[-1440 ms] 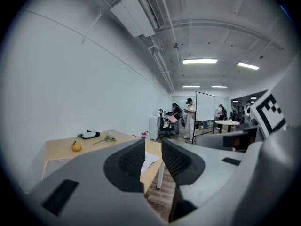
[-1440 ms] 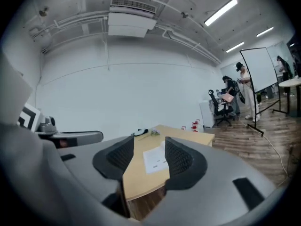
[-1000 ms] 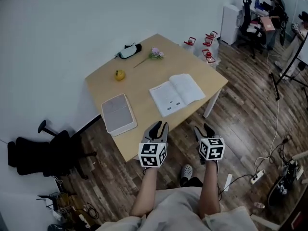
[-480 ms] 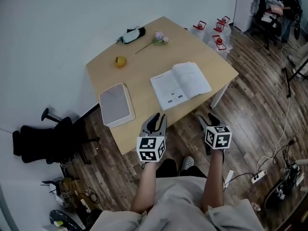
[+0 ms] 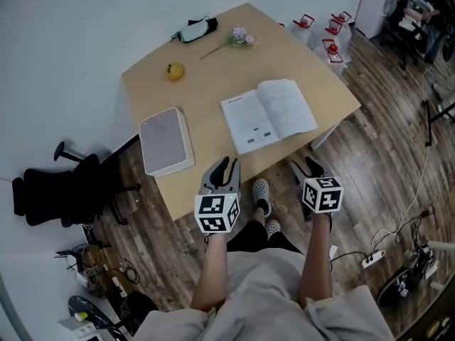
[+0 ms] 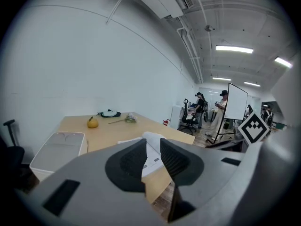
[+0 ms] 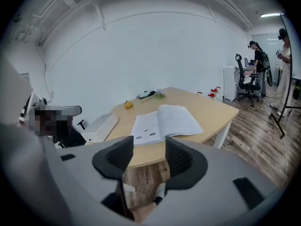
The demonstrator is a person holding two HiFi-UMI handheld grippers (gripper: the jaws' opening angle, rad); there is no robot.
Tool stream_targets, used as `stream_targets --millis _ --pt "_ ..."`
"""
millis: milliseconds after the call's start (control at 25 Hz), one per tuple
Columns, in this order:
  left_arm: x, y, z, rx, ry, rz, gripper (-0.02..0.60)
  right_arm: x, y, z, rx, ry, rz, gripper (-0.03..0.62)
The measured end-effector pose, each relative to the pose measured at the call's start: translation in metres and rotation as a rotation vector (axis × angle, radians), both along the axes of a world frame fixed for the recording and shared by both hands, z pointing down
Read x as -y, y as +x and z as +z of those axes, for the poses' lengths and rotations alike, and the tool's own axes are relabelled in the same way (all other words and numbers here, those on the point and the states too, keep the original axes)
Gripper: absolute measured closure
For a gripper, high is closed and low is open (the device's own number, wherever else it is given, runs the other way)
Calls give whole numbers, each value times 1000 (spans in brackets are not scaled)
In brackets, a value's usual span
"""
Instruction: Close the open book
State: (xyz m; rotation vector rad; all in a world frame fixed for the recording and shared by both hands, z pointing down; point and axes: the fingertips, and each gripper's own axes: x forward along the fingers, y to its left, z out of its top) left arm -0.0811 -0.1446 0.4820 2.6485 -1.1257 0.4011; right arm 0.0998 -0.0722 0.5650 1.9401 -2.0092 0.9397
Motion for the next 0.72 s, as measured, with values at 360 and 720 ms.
stream_targets --millis 360,720 --pt "68 40 12 11 -33 5 479 53 24 20 40 -9 -30 373" --pt "116 77 60 23 -140 30 479 85 59 51 157 31 77 372"
